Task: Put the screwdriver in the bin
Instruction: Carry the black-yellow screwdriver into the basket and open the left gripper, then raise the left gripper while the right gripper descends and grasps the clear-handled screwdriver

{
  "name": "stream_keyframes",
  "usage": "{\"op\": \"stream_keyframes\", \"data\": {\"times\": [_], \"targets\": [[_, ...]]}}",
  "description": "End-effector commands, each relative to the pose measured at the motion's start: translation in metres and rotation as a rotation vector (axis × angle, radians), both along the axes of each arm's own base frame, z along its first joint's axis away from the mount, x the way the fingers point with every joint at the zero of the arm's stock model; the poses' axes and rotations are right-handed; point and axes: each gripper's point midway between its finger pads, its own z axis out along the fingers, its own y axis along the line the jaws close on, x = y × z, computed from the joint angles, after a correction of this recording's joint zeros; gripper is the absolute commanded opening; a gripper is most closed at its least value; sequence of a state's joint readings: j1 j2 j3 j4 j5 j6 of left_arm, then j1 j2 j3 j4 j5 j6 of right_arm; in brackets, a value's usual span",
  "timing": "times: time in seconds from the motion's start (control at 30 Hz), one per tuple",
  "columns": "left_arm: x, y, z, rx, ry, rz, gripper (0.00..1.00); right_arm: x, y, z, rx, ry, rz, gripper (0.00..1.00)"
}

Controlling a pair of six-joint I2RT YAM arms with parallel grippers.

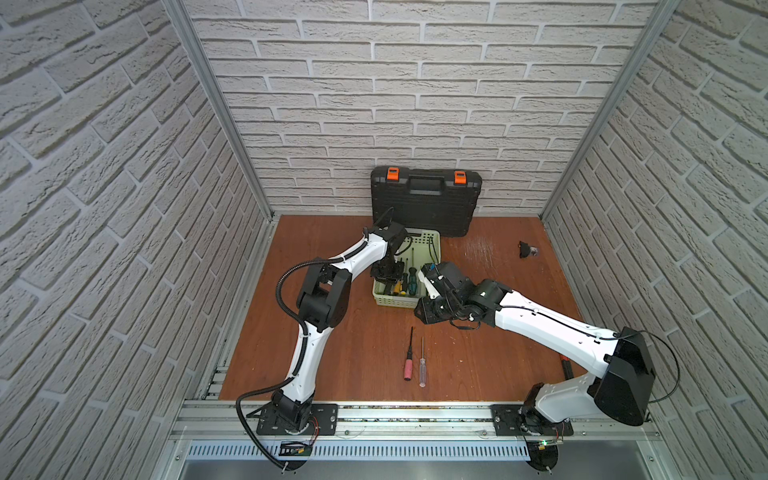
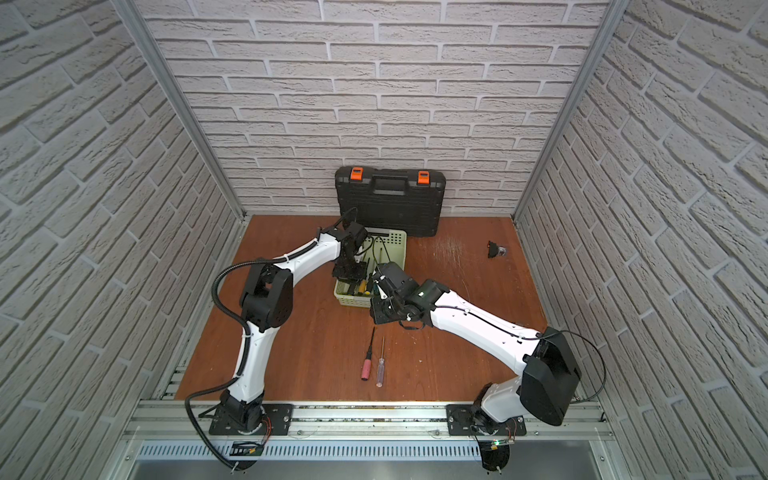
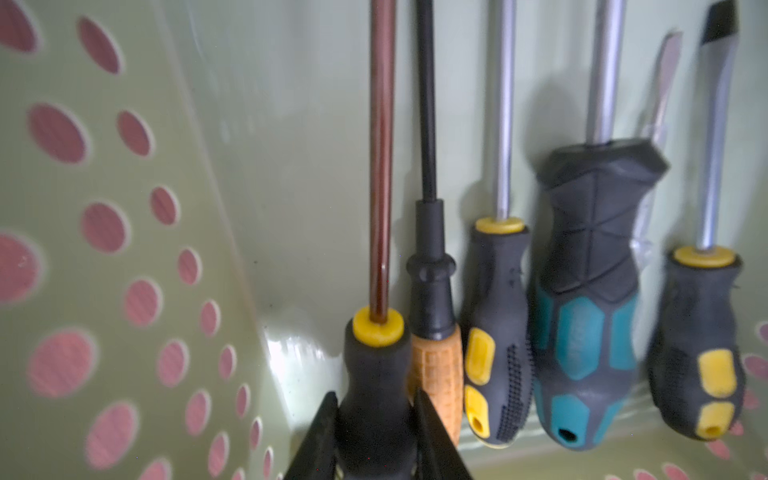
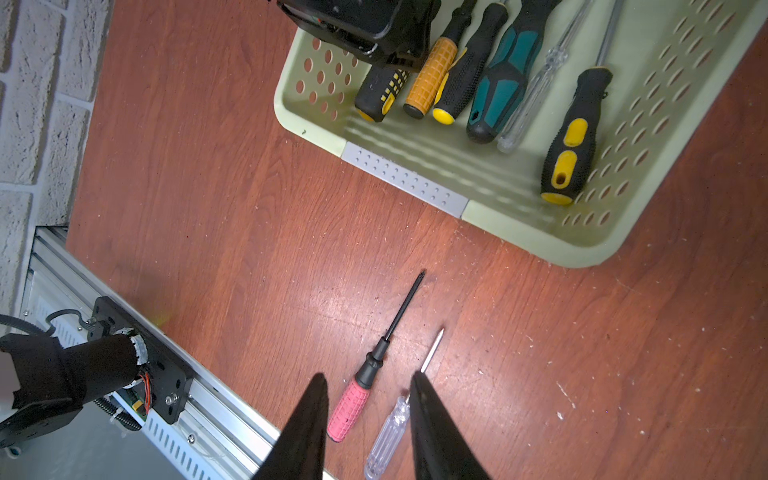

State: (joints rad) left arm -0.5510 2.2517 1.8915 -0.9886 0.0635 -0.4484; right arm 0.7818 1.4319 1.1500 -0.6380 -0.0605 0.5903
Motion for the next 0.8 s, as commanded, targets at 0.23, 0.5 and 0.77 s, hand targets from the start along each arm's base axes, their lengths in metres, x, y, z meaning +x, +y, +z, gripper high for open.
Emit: {"op": "stream_keyframes", "data": {"times": [0.23, 0.5, 0.77], "targets": [[0.013, -0.009, 0.042, -0.065, -0.113, 0.01, 0.35, 0.0, 0.002, 0.007, 0.009, -0.027, -0.012, 0.35], [0.0, -0.001, 0.123, -0.215, -0.281, 0.03, 0.38, -0.018, -0.003, -0.012, -0.072, 0.025, -0.035, 0.35], [-0.061, 0.041, 0.145, -0.249, -0.363, 0.065, 0.42, -0.054, -0.02, -0.051, -0.171, 0.129, -0.114, 0.39]]}}
